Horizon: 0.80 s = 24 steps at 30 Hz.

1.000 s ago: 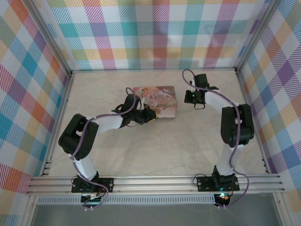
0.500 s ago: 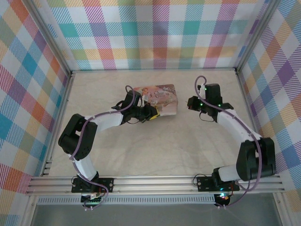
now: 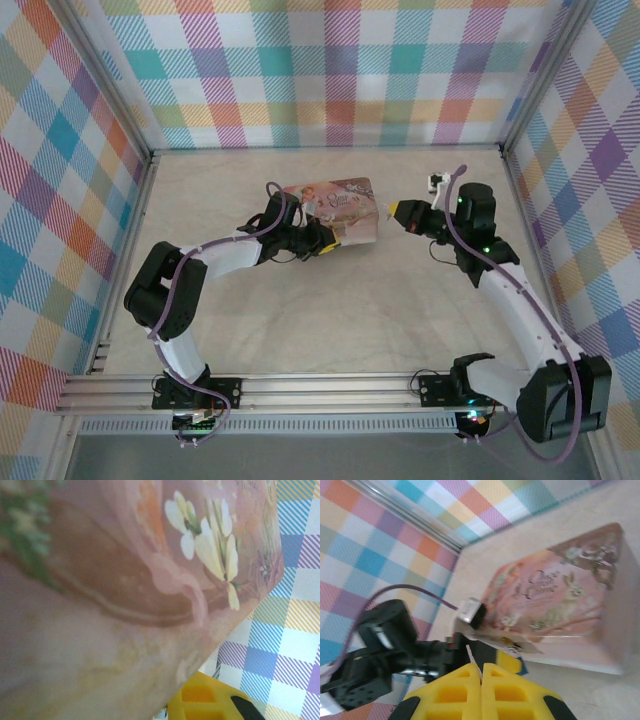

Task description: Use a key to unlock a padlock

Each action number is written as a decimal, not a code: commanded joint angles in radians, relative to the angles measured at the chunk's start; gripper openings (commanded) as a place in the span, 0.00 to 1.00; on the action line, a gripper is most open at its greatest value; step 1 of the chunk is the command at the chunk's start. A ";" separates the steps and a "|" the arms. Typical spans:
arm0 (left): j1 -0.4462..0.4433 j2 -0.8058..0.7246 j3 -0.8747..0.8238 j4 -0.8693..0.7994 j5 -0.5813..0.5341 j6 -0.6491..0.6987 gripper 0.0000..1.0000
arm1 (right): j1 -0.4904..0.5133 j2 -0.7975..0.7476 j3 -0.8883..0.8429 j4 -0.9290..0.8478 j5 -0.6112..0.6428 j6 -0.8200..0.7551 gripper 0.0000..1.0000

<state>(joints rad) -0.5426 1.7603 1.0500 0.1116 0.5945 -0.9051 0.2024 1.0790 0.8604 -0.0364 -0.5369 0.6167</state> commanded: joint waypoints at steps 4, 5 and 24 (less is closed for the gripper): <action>-0.008 -0.032 0.004 0.071 0.061 -0.022 0.10 | 0.005 -0.113 -0.076 0.139 -0.092 0.052 0.00; -0.008 -0.031 0.004 0.072 0.062 -0.023 0.10 | 0.005 -0.121 -0.077 0.128 -0.090 0.042 0.00; -0.008 -0.043 0.013 0.077 0.079 -0.038 0.10 | 0.060 -0.321 -0.411 0.284 0.070 0.322 0.00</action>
<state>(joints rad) -0.5426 1.7603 1.0500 0.1337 0.6140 -0.9211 0.2447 0.7795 0.4995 0.1680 -0.5251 0.8639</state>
